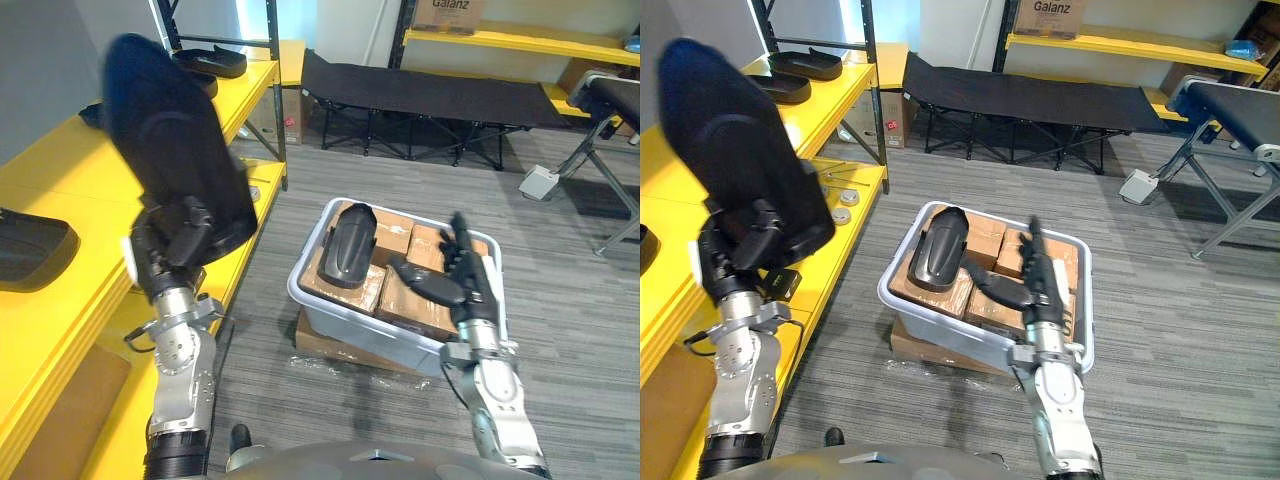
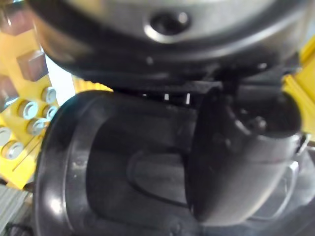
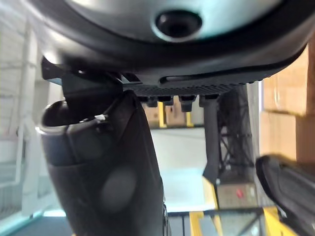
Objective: Walk over and take three plastic housings, then place them on the shelf
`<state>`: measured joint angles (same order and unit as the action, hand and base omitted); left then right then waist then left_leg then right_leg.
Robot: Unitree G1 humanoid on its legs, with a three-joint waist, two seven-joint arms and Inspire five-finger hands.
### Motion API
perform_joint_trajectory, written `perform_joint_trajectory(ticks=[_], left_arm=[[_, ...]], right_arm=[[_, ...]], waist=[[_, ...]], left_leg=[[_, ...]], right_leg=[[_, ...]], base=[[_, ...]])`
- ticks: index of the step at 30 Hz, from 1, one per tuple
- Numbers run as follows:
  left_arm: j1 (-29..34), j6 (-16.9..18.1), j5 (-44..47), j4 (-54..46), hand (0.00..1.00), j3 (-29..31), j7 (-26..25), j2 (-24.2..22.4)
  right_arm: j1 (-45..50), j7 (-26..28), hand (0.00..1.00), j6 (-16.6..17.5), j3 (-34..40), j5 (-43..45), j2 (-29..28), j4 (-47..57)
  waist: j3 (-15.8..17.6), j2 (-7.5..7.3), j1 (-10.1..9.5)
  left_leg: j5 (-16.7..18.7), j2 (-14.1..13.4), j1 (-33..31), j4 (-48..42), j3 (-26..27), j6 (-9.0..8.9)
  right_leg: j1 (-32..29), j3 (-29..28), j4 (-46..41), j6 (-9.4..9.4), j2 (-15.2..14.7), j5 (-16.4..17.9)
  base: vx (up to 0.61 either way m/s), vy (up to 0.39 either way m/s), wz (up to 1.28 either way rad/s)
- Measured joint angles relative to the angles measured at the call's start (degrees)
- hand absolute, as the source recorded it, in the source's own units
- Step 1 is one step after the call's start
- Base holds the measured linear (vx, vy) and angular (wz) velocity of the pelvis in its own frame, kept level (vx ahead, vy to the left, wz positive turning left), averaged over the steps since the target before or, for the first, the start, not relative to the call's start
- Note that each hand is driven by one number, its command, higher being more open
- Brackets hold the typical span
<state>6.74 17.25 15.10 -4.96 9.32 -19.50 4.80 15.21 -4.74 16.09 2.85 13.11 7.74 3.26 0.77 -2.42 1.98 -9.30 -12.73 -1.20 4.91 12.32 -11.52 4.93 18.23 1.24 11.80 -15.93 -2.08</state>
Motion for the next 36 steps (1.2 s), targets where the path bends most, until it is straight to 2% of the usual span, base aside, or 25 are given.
perform_joint_trajectory(ticks=[2, 7, 11, 15, 19, 21, 27, 30, 32, 36], left_arm=[[0.95, 0.43, 0.03, 0.24, 0.0, 0.64, -0.41, -0.69], [1.03, 1.33, 0.07, 0.6, 0.0, 0.73, 1.19, -1.51], [2.64, 4.18, 2.52, -0.37, 0.0, 0.85, 8.06, -1.61], [3.26, 4.23, 5.12, -0.47, 0.0, 0.47, 13.7, -1.63], [5.98, 4.23, 5.28, -4.12, 0.0, 0.46, 14.37, -1.63], [6.75, 4.23, 5.27, -6.06, 0.0, 0.41, 14.35, -1.64], [9.55, 4.43, 4.84, -12.59, 0.0, 2.05, 14.3, -2.19], [13.47, 5.38, 7.17, -13.77, 0.0, 6.55, 14.95, -3.13], [15.81, 5.4, 9.23, -13.79, 0.0, 9.48, 15.07, -4.44], [17.77, 5.39, 10.3, -13.77, 0.0, 11.63, 15.5, -5.44]], right_arm=[[0.08, -0.78, 1.0, 1.39, 1.94, 1.66, -1.19, 0.01], [1.27, -0.59, 1.0, 1.74, 2.32, 1.36, -1.44, -0.03], [4.84, 2.2, 1.0, 1.72, 4.09, 1.42, -2.52, -0.7], [5.11, 4.98, 1.0, 1.72, 4.83, 1.96, -3.53, -0.79], [3.23, 8.27, 1.0, 1.72, 1.77, 5.47, -3.38, -1.46], [1.81, 8.62, 1.0, 1.71, -0.45, 5.82, -3.22, -3.19], [-5.45, 8.99, 1.0, 1.59, -10.93, 4.04, -2.4, -8.18], [-11.65, 8.88, 1.0, 1.89, -13.59, 1.17, -1.02, -9.38], [-15.56, 8.77, 1.0, 1.89, -13.83, 0.84, -0.63, -10.61], [-18.43, 9.0, 1.0, 1.93, -13.83, 1.84, -0.7, -11.39]], waist=[[0.18, 0.2, 0.16], [0.81, 1.08, 0.65], [1.07, 1.52, 1.24], [1.24, 1.76, 1.26], [1.39, 2.02, 0.51], [1.38, 2.02, -0.41], [1.76, 2.03, -6.38], [1.95, 1.91, -9.74], [2.04, 1.74, -11.57], [2.46, 1.45, -12.8]], left_leg=[[0.3, -0.08, 0.58, 0.01, 0.76, 0.0], [0.51, -0.14, 0.69, 0.02, 1.24, 0.13], [0.34, -0.13, 0.69, 0.0, 1.38, 0.32], [0.39, -0.14, 0.67, 0.0, 1.52, 0.32], [0.6, -0.12, 0.45, 0.0, 1.16, 0.17], [0.54, 0.02, -0.12, 0.0, -0.12, 0.19], [-0.9, 1.6, -2.69, 0.0, -9.29, 0.76], [-1.47, 2.25, -4.07, 0.0, -12.59, 0.85], [-1.55, 2.32, -4.24, -0.02, -12.86, 0.86], [-1.99, 2.53, -4.48, -0.01, -13.58, 1.18]], right_leg=[[0.0, -0.65, 0.03, 0.0, 0.0, 0.0], [-0.33, -1.11, 0.04, -0.02, -0.02, 0.04], [-0.36, -1.15, 0.13, -0.02, -0.02, 0.04], [-0.47, -1.19, 0.17, -0.03, -0.02, 0.05], [-0.39, -0.85, 0.51, -0.02, -0.02, 0.04], [0.25, 0.46, 0.64, -0.03, -0.03, 0.07], [4.92, 10.78, -0.96, 0.23, -0.12, 2.13], [6.16, 14.24, -1.6, 0.43, -0.05, 3.2], [6.18, 14.48, -1.76, 0.38, -0.04, 3.23], [6.8, 15.66, -2.31, 0.04, -0.01, 3.93]], base=[[0.0, 0.005, -0.14], [-0.01, 0.003, -0.05], [0.0, 0.0, 0.0], [0.0, 0.0, 0.0], [0.0, 0.0, 0.03], [-0.01, -0.01, 0.34], [0.0, -0.028, 0.78], [0.0, -0.044, 0.55], [0.0, -0.022, 0.14], [-0.02, -0.021, 0.12]])
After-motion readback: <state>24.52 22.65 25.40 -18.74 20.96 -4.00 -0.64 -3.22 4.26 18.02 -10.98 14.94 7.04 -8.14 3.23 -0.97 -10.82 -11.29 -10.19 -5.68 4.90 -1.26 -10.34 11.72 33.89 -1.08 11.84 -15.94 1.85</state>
